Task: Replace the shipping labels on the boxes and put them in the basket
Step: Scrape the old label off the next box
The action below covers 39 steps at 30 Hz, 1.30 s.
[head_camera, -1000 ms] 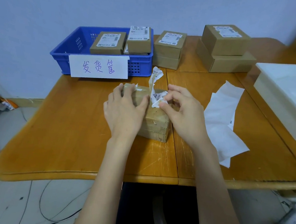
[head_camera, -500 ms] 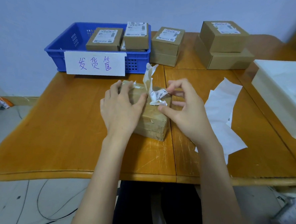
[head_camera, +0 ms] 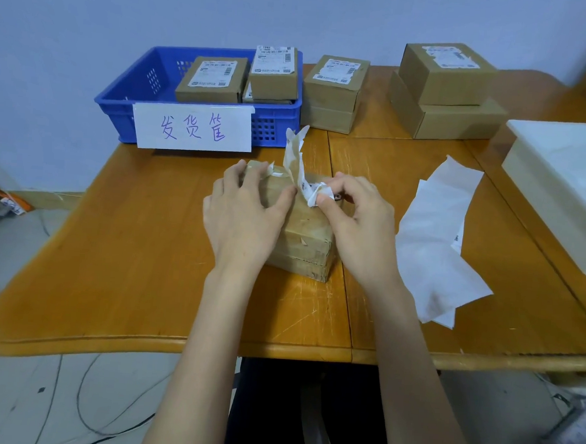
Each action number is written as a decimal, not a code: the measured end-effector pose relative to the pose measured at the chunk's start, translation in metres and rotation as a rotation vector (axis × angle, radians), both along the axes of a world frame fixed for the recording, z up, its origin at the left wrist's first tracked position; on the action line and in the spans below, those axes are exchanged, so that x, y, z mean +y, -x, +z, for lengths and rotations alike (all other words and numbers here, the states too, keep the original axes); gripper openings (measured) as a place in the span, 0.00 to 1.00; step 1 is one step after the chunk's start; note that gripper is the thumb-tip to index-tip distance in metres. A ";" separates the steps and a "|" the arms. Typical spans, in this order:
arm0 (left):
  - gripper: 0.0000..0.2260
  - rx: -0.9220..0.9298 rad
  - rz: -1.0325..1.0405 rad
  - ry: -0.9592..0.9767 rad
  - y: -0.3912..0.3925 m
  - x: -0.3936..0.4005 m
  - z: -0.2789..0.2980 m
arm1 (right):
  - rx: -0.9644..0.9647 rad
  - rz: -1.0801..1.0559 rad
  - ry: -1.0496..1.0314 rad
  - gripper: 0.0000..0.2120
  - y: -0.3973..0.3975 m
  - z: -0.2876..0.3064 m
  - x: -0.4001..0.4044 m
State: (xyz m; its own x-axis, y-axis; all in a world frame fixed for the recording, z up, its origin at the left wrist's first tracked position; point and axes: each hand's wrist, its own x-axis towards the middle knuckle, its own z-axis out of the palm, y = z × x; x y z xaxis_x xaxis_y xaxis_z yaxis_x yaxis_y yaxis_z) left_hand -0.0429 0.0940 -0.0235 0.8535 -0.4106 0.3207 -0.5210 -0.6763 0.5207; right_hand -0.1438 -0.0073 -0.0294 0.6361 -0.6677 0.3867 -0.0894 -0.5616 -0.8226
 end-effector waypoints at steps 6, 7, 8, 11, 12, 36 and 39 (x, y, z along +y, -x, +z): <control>0.24 -0.006 0.002 0.002 0.000 0.000 -0.001 | 0.010 -0.032 -0.037 0.04 -0.003 0.006 0.006; 0.24 -0.005 0.002 0.002 0.000 0.000 -0.001 | 0.023 -0.021 -0.044 0.04 -0.002 0.007 0.006; 0.24 -0.005 0.002 0.002 0.000 0.000 -0.001 | 0.034 0.004 -0.064 0.05 -0.001 0.009 0.005; 0.24 -0.013 0.005 0.001 0.000 0.000 -0.001 | 0.040 0.105 -0.210 0.10 0.006 0.019 -0.002; 0.24 -0.014 0.006 0.001 0.000 0.000 -0.001 | 0.065 0.142 -0.217 0.09 0.009 0.021 -0.004; 0.25 0.050 -0.276 0.493 -0.002 0.000 0.001 | 0.050 0.056 -0.118 0.07 0.006 0.015 -0.005; 0.18 0.073 -0.390 0.390 0.002 0.004 -0.005 | 0.034 0.052 -0.168 0.11 0.004 0.015 -0.005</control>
